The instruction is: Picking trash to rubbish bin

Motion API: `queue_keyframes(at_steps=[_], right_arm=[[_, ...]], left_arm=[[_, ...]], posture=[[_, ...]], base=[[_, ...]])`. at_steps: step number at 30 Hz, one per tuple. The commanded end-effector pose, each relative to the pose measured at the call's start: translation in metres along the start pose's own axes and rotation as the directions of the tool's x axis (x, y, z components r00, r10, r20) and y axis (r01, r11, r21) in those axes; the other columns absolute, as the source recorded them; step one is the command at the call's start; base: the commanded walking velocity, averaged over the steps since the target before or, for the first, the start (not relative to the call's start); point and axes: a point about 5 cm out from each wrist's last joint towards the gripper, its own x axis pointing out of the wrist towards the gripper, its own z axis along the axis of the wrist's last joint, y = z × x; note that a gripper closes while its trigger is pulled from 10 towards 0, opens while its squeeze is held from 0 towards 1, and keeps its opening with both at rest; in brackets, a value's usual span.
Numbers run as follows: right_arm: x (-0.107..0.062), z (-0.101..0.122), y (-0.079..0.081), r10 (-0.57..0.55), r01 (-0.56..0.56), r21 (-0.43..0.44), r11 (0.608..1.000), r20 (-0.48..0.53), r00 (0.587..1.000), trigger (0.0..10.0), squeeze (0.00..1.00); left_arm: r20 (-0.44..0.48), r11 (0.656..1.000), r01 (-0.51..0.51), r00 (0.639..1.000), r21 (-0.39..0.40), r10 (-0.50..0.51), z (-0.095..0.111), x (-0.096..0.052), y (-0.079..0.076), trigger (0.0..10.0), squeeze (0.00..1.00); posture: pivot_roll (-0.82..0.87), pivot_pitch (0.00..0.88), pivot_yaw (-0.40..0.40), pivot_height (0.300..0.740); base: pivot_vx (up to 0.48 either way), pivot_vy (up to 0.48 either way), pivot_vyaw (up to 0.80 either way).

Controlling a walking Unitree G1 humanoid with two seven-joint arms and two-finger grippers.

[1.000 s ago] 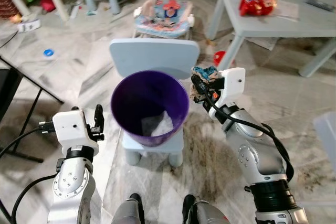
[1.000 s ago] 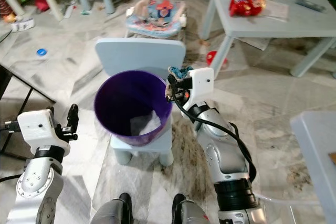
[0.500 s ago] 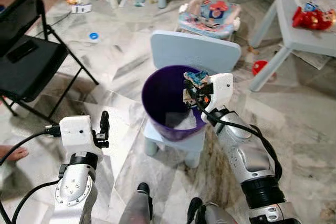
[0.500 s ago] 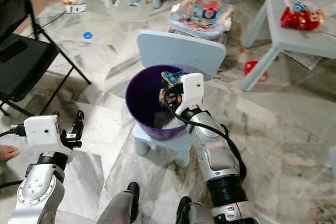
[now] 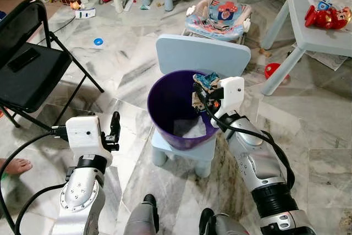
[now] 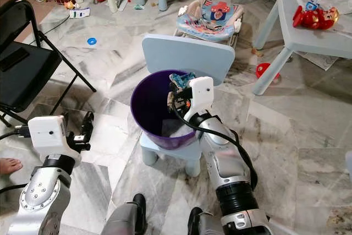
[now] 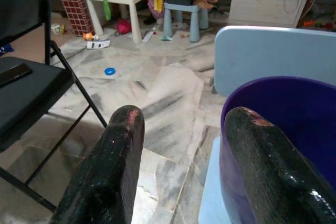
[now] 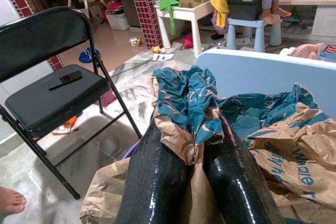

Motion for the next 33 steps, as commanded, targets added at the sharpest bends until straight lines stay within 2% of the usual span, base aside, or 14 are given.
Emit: queue_keyframes(at_steps=[1,23,33], right_arm=[[0.000,0.000,-0.001,0.003,-0.003,-0.004,1.000,0.006,1.000,0.0,0.00],[-0.001,-0.002,-0.002,-0.001,0.001,-0.011,1.000,0.015,1.000,0.0,0.00],[0.000,-0.006,0.000,0.000,0.000,-0.009,1.000,0.003,1.000,0.0,0.00]], left_arm=[[-0.002,1.000,0.000,1.000,-0.002,0.000,0.002,-0.002,0.001,10.0,0.00],[-0.034,1.000,0.011,0.999,-0.010,-0.011,-0.005,-0.003,-0.002,10.0,0.00],[-0.055,1.000,0.011,0.998,-0.018,-0.012,-0.011,-0.004,-0.004,10.0,0.00]], posture=[[0.20,0.221,-0.025,0.740],[0.20,0.221,-0.025,0.740],[0.19,0.224,-0.030,0.740]], base=[[0.341,0.000,0.00],[0.334,0.000,0.00],[0.000,0.000,0.00]])
